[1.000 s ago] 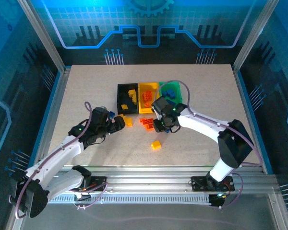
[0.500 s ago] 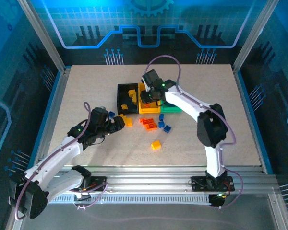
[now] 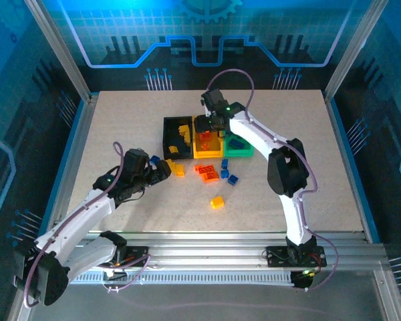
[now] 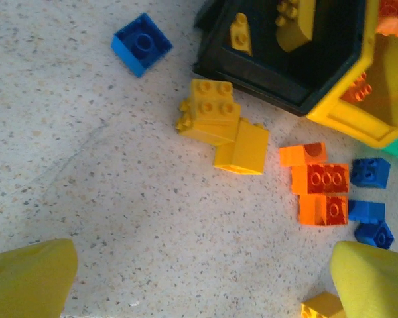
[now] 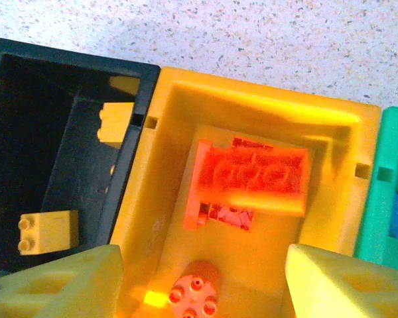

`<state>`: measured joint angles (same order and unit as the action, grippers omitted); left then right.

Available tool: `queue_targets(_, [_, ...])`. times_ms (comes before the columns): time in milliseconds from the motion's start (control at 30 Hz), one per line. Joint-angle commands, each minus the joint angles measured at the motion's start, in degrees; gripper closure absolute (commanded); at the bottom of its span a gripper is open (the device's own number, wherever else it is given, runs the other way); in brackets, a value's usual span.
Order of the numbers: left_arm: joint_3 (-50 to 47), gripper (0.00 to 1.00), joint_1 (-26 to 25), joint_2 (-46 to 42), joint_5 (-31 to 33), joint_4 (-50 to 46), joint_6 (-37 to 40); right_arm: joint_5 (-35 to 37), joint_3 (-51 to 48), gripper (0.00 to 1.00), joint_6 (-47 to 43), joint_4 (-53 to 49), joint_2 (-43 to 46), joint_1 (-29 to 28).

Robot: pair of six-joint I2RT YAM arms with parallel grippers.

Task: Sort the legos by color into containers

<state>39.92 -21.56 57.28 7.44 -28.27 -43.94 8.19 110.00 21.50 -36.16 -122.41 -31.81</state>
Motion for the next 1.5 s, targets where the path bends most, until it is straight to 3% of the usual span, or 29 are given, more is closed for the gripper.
queue_targets(0, [-0.27, 0.01, 4.14, 2.24, -0.02, -1.52, -4.66, -1.05, -4.7, 0.33, 1.31, 2.34, 7.3, 0.2])
queue_targets(67, [0.12, 0.03, 8.01, 5.38, -1.03, -0.19, -7.81, -1.09, -8.75, 0.34, 2.03, 3.8, 10.28, 0.0])
queue_targets(200, [2.99, 0.16, 13.5, 14.62, -3.93, 5.37, -13.43, -0.37, -15.41, 0.35, 2.84, 6.16, 15.42, -0.29])
queue_targets(367, [11.13, 0.23, 14.82, 30.19, -5.5, 8.78, -17.87, 0.18, -21.89, 0.38, 3.68, 7.79, 20.74, 0.13])
queue_targets(500, [13.15, 0.22, 15.14, 36.21, -5.85, 12.64, -23.47, 0.0, -26.45, 0.38, 4.04, 9.2, 24.28, 0.59])
queue_targets(833, [19.11, 0.21, 15.1, 43.66, -2.83, 9.43, -26.94, -1.02, -32.76, 0.39, 4.46, 11.53, 28.25, 3.77])
queue_targets(1067, [21.44, 0.34, 15.22, 48.37, -4.02, 6.09, -25.34, -0.56, -34.1, 0.4, 4.53, 11.95, 29.14, 4.54])
queue_targets(1200, [22.02, 0.47, 15.17, 50.1, -5.42, 3.69, -23.13, -0.61, -35.06, 0.4, 4.83, 12.15, 29.81, 5.21])
queue_targets(1467, [15.9, 0.61, 15.24, 44.53, -5.95, 4.36, -21.23, -0.56, -35.83, 0.41, 5.33, 12.13, 30.57, 6.1])
